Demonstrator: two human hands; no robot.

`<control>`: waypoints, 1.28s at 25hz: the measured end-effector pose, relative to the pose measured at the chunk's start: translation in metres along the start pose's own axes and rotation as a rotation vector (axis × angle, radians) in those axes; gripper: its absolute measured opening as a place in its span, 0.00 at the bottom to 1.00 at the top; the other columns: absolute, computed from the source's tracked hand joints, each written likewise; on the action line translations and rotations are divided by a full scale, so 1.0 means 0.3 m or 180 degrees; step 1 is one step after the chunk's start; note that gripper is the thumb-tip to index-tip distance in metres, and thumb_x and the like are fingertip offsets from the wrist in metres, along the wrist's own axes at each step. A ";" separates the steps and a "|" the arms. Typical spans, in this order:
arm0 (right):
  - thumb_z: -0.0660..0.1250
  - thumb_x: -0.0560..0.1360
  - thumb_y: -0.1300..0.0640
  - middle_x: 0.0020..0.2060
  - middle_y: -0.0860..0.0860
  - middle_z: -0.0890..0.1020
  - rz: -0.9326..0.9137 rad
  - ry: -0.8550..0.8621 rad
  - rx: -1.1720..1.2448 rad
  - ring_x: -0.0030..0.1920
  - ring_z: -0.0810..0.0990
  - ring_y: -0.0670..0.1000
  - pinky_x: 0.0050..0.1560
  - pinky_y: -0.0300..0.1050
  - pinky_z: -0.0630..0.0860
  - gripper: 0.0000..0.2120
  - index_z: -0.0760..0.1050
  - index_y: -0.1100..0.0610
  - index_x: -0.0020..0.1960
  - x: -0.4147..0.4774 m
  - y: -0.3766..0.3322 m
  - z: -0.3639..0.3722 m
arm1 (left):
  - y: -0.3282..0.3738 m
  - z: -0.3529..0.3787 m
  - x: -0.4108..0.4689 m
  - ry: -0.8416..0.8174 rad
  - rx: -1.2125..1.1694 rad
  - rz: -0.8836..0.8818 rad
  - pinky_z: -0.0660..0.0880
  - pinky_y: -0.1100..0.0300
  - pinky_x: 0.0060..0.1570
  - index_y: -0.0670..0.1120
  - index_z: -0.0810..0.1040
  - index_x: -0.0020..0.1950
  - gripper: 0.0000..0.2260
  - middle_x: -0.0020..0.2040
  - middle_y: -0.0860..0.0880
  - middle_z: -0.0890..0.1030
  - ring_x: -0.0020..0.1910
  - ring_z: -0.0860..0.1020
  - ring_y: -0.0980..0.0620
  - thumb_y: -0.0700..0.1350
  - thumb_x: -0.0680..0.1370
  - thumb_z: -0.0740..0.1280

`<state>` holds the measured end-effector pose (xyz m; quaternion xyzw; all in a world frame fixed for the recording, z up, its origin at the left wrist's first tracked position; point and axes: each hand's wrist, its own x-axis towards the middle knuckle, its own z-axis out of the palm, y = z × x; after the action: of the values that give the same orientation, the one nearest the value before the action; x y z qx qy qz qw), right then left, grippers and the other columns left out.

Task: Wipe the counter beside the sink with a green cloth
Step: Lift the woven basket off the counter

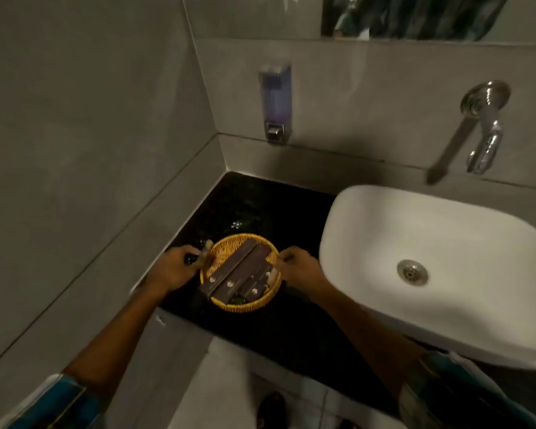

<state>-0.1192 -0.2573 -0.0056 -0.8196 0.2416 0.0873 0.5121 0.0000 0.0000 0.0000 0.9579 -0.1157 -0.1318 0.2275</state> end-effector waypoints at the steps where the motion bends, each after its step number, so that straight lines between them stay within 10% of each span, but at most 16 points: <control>1: 0.67 0.73 0.55 0.42 0.49 0.80 0.0106 0.0003 0.0202 0.44 0.81 0.50 0.48 0.49 0.81 0.08 0.73 0.53 0.51 0.009 0.006 0.037 | -0.041 0.020 0.021 -0.0076 -0.0182 -0.0106 0.75 0.48 0.60 0.47 0.77 0.62 0.17 0.61 0.41 0.80 0.59 0.78 0.42 0.49 0.75 0.70; 8: 0.67 0.72 0.67 0.54 0.59 0.79 0.0411 0.0349 0.0884 0.53 0.81 0.58 0.52 0.57 0.81 0.26 0.65 0.58 0.68 0.031 0.018 0.139 | -0.111 0.100 0.159 -0.0014 -0.1501 -0.0591 0.74 0.47 0.63 0.48 0.76 0.64 0.17 0.56 0.43 0.83 0.57 0.80 0.44 0.44 0.75 0.68; 15: 0.68 0.75 0.58 0.36 0.43 0.79 0.0392 0.0963 0.1072 0.30 0.80 0.34 0.26 0.25 0.72 0.18 0.71 0.55 0.64 -0.050 0.127 0.203 | -0.157 0.144 0.104 -0.0494 -0.1827 -0.0425 0.75 0.50 0.61 0.43 0.82 0.56 0.13 0.52 0.44 0.84 0.54 0.81 0.46 0.46 0.74 0.72; 21: 0.68 0.75 0.51 0.40 0.47 0.85 0.0508 0.1221 0.0908 0.38 0.85 0.44 0.41 0.40 0.82 0.19 0.73 0.51 0.65 -0.200 0.246 0.116 | -0.081 0.147 -0.077 -0.1026 -0.1616 -0.0131 0.75 0.74 0.34 0.54 0.83 0.40 0.05 0.34 0.58 0.85 0.37 0.83 0.61 0.44 0.72 0.74; 32: 0.71 0.74 0.57 0.46 0.44 0.81 0.0524 0.1593 0.0752 0.44 0.81 0.37 0.41 0.31 0.80 0.22 0.69 0.50 0.65 -0.482 0.503 -0.019 | 0.122 0.373 -0.315 -0.1334 -0.1451 -0.0030 0.78 0.68 0.42 0.56 0.81 0.48 0.05 0.42 0.58 0.84 0.44 0.83 0.61 0.46 0.74 0.71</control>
<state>-0.3186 -0.2722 -0.0668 -0.7279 0.4347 -0.1051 0.5197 -0.1289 -0.0505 -0.0604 0.8346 -0.1232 -0.3501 0.4071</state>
